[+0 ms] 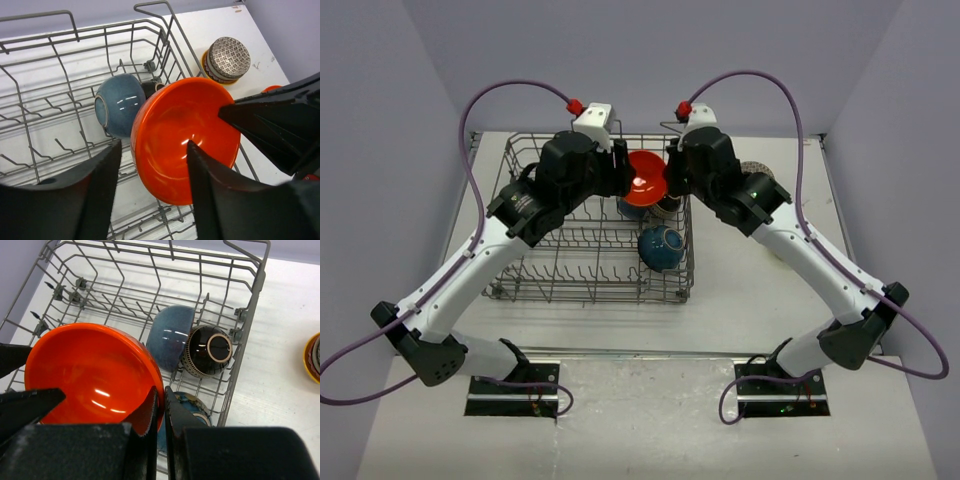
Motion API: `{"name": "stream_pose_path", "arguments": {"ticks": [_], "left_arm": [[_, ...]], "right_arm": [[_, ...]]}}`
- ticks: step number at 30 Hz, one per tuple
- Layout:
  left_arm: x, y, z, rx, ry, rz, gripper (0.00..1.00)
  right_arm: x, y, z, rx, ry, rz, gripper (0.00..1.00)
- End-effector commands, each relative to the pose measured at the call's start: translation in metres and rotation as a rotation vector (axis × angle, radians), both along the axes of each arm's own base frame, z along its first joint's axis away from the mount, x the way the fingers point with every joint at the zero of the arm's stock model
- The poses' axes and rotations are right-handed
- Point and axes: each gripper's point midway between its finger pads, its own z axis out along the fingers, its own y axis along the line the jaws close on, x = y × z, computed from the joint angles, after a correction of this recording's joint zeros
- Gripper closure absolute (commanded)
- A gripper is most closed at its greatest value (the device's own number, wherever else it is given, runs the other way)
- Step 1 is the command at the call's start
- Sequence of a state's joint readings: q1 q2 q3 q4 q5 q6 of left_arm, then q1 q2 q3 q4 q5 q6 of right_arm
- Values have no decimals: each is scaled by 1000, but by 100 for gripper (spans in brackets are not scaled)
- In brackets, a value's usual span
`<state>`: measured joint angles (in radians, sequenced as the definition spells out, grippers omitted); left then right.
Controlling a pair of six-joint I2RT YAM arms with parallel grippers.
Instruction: Unload the bowls from the dish rack
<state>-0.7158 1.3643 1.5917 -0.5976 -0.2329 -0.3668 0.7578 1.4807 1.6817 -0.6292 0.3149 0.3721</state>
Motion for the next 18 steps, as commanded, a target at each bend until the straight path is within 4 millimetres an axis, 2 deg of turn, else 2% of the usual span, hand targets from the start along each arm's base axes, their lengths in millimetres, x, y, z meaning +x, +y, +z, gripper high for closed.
{"name": "stream_pose_path", "arguments": {"ticks": [1,6,7,8,10,11,12,13,14,15,16,17,18], "left_arm": [[-6,-9,25,-94,-52,-40,40],[-3,-7,22,-87,-53,-14,27],[-1,-2,25,-86,-60,11,11],[0,1,26,-84,-64,29,0],[1,13,30,-74,-78,79,0],[2,26,36,-66,-99,143,0],[1,36,37,-55,-103,180,0],[3,50,40,-39,-122,246,0],[-2,61,46,-42,-139,275,0],[-6,70,46,-23,-143,296,0],[-8,79,46,-6,-151,322,0],[-17,89,42,17,-159,323,0],[-21,94,34,39,-153,326,0]], "right_arm": [[4,-12,27,41,-72,-51,100],[8,-24,22,34,-56,-72,100],[8,-29,21,34,-52,-81,100],[8,-33,21,35,-51,-88,100],[13,-51,19,36,-45,-125,100],[10,-62,23,47,-42,-137,100],[16,-84,23,52,-37,-189,100],[17,-98,13,46,-13,-223,100],[18,-131,19,87,-17,-300,100],[18,-151,13,108,-2,-350,100],[17,-168,-10,120,50,-396,100],[17,-211,-5,190,27,-509,100],[15,-224,-16,230,53,-527,100]]}}
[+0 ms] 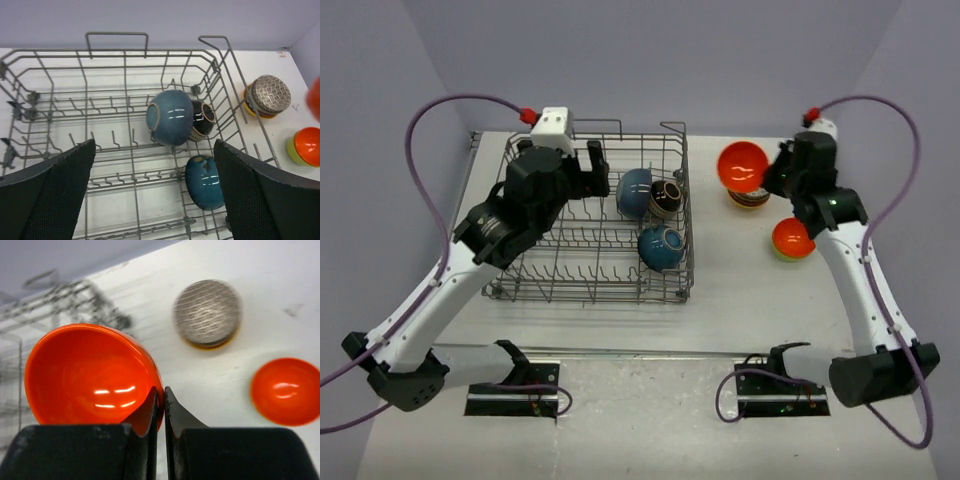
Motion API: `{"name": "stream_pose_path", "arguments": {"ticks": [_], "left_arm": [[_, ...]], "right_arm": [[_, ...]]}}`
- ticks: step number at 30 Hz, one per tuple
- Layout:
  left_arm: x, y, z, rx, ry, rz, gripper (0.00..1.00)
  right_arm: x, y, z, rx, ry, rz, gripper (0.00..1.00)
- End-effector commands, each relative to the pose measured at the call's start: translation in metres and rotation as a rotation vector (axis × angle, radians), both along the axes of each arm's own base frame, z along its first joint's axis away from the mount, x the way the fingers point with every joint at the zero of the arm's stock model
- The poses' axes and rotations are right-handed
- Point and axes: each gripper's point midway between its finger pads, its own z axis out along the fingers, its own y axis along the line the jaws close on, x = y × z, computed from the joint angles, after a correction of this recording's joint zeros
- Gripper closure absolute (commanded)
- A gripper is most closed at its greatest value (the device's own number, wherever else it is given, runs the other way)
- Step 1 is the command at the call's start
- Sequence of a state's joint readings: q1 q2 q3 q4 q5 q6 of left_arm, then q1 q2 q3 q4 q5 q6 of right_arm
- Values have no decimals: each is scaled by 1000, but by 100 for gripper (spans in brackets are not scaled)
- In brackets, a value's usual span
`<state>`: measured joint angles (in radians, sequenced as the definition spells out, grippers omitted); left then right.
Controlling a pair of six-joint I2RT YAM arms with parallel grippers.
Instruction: Unload the bowls from the dish rack
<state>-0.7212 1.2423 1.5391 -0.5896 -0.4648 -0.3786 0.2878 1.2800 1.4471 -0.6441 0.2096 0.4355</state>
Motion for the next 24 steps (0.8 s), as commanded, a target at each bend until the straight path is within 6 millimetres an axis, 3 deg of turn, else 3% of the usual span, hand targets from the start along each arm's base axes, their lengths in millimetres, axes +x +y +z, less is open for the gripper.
{"name": "stream_pose_path", "arguments": {"ticks": [1,2,3,4,5,6,8,9,12,15,20,24], "left_arm": [[-24,51,6,44,-55,122,0],[-27,56,-20,90,-14,129,0],[-31,61,-33,107,3,136,0],[-39,67,-36,98,-7,136,0],[-41,71,-64,139,28,136,0],[-43,72,-71,140,28,137,0],[-50,73,-82,133,36,112,0],[-53,72,-94,147,59,95,0],[-63,70,-105,159,85,42,0],[-70,77,-103,159,66,33,0],[-76,90,-116,175,36,58,0],[-78,88,-125,169,45,47,0]], "right_arm": [[-17,-64,-20,157,6,-186,100],[-16,-103,-25,191,-16,-304,100],[-21,-114,-33,226,-13,-329,100],[-24,-126,-56,248,16,-369,100],[-28,-148,-65,268,16,-441,100],[-31,-158,-81,272,45,-478,100],[-35,-181,-94,272,75,-551,100],[-35,-187,-107,272,111,-567,100],[-40,-205,-125,258,169,-626,100],[-47,-223,-139,193,205,-697,100],[-47,-226,-168,181,281,-705,100],[-43,-230,-186,166,338,-705,100]]}}
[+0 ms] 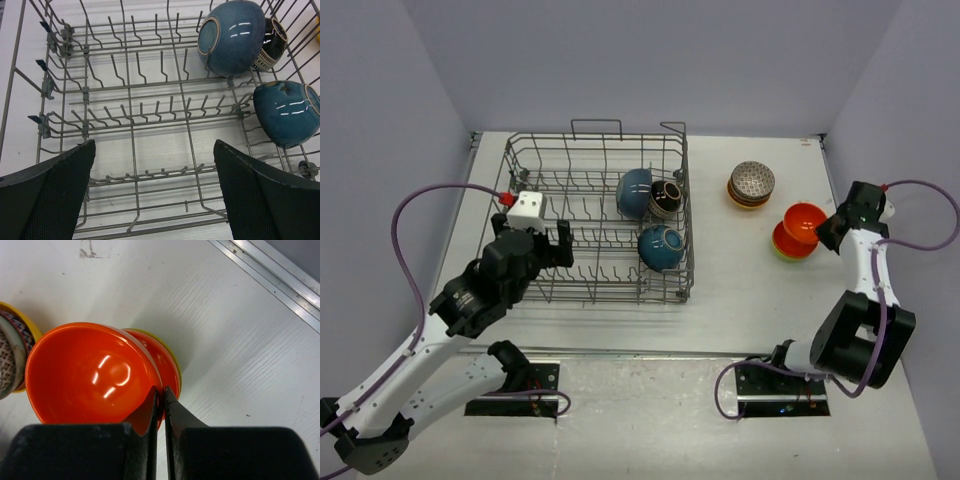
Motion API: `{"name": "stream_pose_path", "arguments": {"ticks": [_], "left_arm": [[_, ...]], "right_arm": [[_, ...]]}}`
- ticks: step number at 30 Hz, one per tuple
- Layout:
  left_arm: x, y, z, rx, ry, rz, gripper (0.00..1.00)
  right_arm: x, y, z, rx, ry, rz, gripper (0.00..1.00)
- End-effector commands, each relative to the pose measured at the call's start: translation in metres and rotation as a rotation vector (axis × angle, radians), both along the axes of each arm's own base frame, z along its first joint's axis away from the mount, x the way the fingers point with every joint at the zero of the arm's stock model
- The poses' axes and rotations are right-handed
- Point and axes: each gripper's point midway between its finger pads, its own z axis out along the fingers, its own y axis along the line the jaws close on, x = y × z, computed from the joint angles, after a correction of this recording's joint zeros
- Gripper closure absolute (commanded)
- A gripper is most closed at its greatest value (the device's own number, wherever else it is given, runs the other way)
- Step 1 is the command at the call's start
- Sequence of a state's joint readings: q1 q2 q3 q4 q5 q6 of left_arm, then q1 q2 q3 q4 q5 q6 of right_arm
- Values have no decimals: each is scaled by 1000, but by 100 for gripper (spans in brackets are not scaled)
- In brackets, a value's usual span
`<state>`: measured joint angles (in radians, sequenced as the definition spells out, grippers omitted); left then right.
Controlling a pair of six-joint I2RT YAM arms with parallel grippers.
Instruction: Unload the bowls from the dish rack
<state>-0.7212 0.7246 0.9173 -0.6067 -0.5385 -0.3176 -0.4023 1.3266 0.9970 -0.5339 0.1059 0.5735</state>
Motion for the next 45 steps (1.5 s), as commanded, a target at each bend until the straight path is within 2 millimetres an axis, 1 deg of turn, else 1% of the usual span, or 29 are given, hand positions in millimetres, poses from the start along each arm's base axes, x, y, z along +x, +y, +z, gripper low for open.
{"name": "stream_pose_path", "arguments": {"ticks": [1,3,7,13,15,19,23,26,27,30,35,38,39,41,42,43,45], "left_arm": [[3,-4,-6,9,-15,-17,0],[2,-6,-10,3,-11,-30,0],[-1,-5,-12,-11,-17,-36,0],[0,-7,-15,-5,-7,-40,0],[1,-7,-15,-4,-6,-40,0],[2,-8,-16,-3,-3,-40,0],[2,-9,-19,4,9,-44,0],[2,-9,-19,3,7,-44,0],[2,-9,-19,2,6,-44,0],[1,-8,-18,0,4,-44,0],[0,-9,-18,-4,4,-48,0],[0,-8,-18,-6,2,-48,0],[0,-9,-17,-7,1,-48,0],[0,-9,-18,-6,2,-49,0],[0,-10,-20,-4,6,-52,0],[0,-10,-20,-4,7,-53,0],[1,-11,-21,-2,9,-55,0]], "right_arm": [[12,-12,-4,-33,-6,-12,100],[12,-14,-10,-32,14,-17,100],[13,-17,-15,-40,33,-20,100],[10,-13,-21,-27,59,-4,100],[8,-12,-19,-39,56,-2,100],[6,-5,0,-72,20,17,100],[3,1,4,-78,19,33,100],[-2,3,-1,-77,28,31,100],[-5,2,-7,-78,40,21,100],[-7,3,-15,-72,57,22,100],[-4,0,-20,-71,76,15,100],[-3,2,-25,-60,85,20,96],[-3,1,-26,-59,86,19,90],[-2,3,-25,-55,81,23,83],[-2,3,-24,-53,78,23,77],[-2,3,-23,-54,76,23,72],[0,4,-20,-47,64,27,70]]}}
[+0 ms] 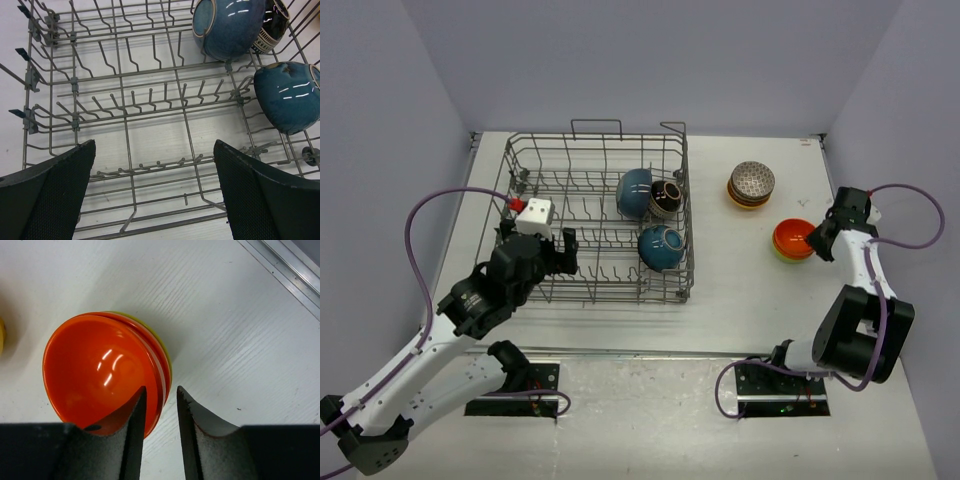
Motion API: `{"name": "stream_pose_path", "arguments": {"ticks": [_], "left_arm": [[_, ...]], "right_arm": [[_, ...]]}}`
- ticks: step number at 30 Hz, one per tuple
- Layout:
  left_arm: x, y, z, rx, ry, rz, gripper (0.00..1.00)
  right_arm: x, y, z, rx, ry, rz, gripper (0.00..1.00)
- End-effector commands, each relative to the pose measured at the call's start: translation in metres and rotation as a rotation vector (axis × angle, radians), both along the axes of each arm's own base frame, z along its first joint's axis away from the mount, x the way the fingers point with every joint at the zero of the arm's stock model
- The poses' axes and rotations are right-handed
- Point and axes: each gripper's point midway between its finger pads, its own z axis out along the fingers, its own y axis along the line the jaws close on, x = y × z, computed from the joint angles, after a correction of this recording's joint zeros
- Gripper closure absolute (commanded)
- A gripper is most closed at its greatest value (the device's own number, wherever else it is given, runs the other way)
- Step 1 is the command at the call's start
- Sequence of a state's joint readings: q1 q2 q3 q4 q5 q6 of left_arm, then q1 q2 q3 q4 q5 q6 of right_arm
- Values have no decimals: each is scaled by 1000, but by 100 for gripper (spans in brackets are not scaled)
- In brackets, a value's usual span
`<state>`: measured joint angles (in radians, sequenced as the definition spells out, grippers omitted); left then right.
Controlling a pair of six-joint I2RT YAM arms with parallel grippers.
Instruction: Unload the bowls from the dish rack
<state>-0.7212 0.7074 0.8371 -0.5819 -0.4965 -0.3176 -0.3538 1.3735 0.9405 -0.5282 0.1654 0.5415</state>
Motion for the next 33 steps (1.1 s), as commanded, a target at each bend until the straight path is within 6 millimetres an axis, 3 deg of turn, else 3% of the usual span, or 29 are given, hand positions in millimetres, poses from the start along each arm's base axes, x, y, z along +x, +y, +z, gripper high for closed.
{"name": "stream_pose_path", "arguments": {"ticks": [1,5,7,13,16,19,20,22,23,24,25,26,28,29,33], "left_arm": [[5,-5,7,-16,-33,-17,0],[6,-6,6,-14,-28,-19,0],[6,-6,5,-14,-26,-20,0],[8,-4,3,-9,-20,-6,0],[10,4,5,-17,-26,34,0],[14,16,8,-34,-38,90,0],[15,18,10,-43,-43,103,0],[18,27,12,-56,-51,137,0],[18,29,13,-61,-54,144,0],[19,31,14,-65,-59,151,0],[20,34,15,-68,-64,162,0],[21,35,15,-68,-65,168,0],[22,38,13,-63,-63,183,0],[22,40,14,-61,-64,192,0],[22,45,11,-60,-69,215,0]], "right_arm": [[12,-3,19,-19,-67,-4,67],[16,0,33,-8,-111,11,57],[15,1,40,-9,-121,9,46],[10,4,83,-38,-213,13,44],[13,17,118,-40,-297,64,44],[21,56,157,-43,-382,179,44],[25,84,169,-26,-413,252,44],[30,112,201,-15,-490,317,44],[30,146,210,17,-518,405,44],[32,161,216,34,-528,444,44],[33,178,234,47,-569,488,44],[33,208,244,74,-599,570,44],[37,240,256,116,-631,651,43],[35,271,267,164,-673,745,43],[51,332,268,186,-643,872,42]]}}
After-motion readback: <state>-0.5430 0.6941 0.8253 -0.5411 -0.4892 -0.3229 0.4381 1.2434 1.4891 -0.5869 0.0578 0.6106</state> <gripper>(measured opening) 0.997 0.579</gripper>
